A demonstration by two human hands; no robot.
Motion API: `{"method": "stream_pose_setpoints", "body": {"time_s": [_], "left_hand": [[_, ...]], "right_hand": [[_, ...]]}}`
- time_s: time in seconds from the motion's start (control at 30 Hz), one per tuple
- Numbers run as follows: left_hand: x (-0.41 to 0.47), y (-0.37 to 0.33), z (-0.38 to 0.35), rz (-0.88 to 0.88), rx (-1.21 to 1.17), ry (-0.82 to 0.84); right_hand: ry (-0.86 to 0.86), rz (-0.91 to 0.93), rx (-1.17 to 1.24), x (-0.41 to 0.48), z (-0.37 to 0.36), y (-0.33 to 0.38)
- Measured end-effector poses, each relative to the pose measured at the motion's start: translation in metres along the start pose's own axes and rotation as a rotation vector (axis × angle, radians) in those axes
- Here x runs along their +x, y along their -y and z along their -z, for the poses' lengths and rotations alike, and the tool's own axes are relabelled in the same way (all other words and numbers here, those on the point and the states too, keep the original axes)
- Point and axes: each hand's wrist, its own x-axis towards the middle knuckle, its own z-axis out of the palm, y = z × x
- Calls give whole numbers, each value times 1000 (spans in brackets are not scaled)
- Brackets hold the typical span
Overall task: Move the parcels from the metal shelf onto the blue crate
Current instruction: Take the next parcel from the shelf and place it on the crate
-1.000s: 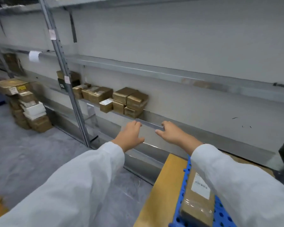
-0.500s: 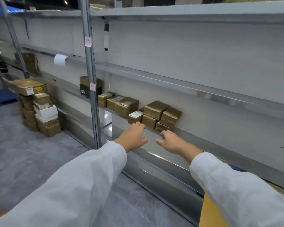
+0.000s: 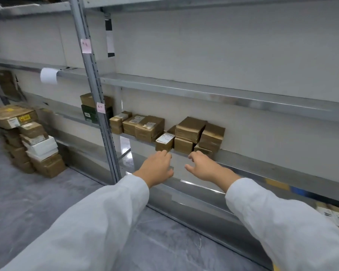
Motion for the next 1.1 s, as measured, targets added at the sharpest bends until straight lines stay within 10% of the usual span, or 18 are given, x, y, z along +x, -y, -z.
{"method": "stream_pose_setpoints", "body": {"time_s": [1.1], "left_hand": [[333,147,-100,-184,91,120]], "right_hand": [[7,-408,90,312,29,-109]]}}
